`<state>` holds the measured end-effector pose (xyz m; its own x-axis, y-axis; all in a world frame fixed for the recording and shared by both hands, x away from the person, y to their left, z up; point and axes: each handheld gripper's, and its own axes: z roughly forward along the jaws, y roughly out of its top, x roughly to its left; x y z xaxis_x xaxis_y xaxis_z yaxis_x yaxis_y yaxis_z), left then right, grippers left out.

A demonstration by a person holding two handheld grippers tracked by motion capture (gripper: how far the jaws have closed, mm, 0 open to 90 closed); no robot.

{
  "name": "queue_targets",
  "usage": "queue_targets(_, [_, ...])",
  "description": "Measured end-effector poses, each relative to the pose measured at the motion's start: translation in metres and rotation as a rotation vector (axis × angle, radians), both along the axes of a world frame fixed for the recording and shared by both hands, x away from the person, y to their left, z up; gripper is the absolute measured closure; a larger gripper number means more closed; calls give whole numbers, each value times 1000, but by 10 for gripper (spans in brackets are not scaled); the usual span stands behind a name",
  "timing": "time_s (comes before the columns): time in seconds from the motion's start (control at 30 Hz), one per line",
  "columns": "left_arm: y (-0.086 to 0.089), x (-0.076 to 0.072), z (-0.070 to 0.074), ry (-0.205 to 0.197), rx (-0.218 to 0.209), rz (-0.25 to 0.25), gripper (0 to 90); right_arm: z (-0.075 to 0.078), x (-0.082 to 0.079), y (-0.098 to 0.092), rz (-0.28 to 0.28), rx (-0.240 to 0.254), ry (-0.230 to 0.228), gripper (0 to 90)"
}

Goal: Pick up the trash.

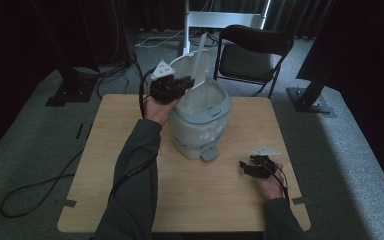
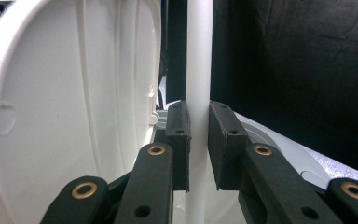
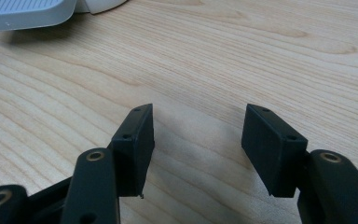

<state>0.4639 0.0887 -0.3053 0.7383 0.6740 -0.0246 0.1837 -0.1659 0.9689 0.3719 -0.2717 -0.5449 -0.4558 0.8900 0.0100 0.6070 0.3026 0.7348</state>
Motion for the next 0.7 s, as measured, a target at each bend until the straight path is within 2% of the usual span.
queue_targets(0.3, [2,-1,-7,2,4,4,788,0,0,0,0,-1,1,431])
queue_targets(0.33, [2,-1,-7,5,0,-13,776,0,0,0,1,-1,0,431])
queue_targets(0.43, [1,-3,-7,6,20,-5,694,0,0,0,0,-1,1,431])
queue_targets(0.7, [6,-8,-9,-1,29,-4,653,0,0,0,0,-1,1,431])
